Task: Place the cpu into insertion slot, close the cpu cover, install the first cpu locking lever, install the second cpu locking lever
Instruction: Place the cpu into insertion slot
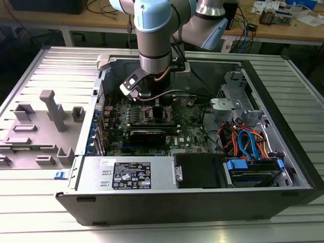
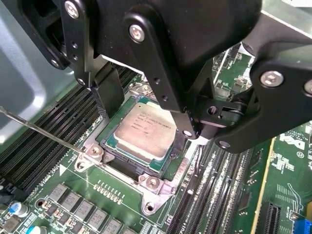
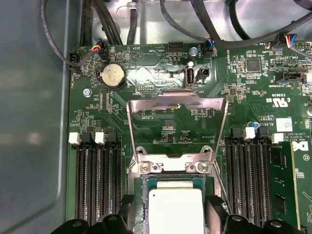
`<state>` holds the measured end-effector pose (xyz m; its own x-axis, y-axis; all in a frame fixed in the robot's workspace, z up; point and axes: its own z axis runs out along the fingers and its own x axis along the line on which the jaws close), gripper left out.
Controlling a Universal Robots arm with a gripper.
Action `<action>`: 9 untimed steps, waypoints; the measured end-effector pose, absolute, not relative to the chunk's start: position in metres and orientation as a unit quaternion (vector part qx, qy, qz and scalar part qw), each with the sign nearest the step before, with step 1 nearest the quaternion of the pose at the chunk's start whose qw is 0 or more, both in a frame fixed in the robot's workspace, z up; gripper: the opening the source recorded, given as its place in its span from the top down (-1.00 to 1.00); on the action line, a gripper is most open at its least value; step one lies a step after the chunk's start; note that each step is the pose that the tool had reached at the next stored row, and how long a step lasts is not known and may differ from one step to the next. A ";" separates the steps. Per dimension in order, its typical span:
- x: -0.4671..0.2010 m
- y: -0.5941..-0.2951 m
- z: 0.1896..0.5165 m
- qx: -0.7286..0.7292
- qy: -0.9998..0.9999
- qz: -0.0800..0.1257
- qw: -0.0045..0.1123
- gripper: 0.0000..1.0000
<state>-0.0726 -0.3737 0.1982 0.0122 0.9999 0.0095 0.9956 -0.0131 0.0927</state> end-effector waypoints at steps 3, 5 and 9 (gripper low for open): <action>-0.073 -0.374 0.198 0.711 0.702 0.041 0.025 -0.35; -0.073 -0.374 0.197 0.711 0.702 0.041 0.025 -0.35; -0.073 -0.374 0.197 0.710 0.702 0.029 0.037 -0.35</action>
<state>-0.0725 -0.3736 0.1975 0.0123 0.9999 -0.0106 0.9956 -0.0112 0.0930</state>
